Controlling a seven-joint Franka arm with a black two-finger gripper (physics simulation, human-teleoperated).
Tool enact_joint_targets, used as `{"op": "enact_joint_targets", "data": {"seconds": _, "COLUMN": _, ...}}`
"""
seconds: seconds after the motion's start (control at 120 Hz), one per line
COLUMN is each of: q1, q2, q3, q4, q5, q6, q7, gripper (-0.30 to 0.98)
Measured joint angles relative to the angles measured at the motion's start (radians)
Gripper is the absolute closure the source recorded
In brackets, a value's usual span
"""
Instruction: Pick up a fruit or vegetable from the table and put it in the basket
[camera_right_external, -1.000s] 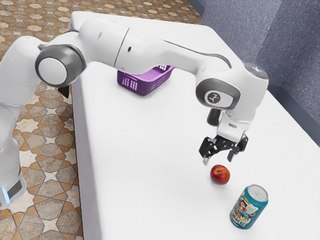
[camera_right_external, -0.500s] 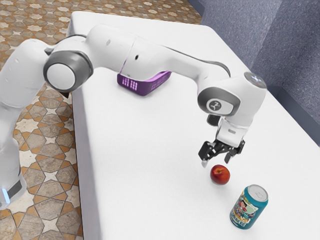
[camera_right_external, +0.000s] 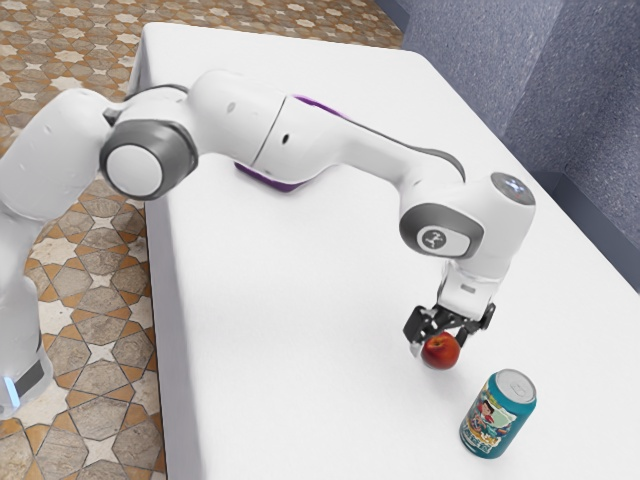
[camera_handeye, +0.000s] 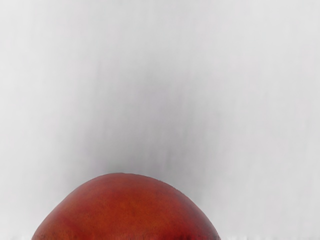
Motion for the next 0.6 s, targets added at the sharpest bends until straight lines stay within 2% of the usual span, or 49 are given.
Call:
{"op": "enact_joint_targets", "data": {"seconds": 0.283, "q1": -0.014, "q2": 0.016, "q3": 0.030, "q4": 0.000, "q5": -0.001, "q6": 0.025, "q7": 0.001, "gripper": 0.02}}
{"op": "enact_joint_targets", "data": {"seconds": 0.467, "q1": -0.016, "q2": 0.023, "q3": 0.033, "q4": 0.000, "q5": 0.000, "q6": 0.048, "q7": 0.005, "gripper": 0.23}}
{"op": "enact_joint_targets", "data": {"seconds": 0.6, "q1": -0.023, "q2": 0.036, "q3": 0.044, "q4": 0.000, "q5": 0.001, "q6": 0.071, "q7": 0.015, "gripper": 0.33}}
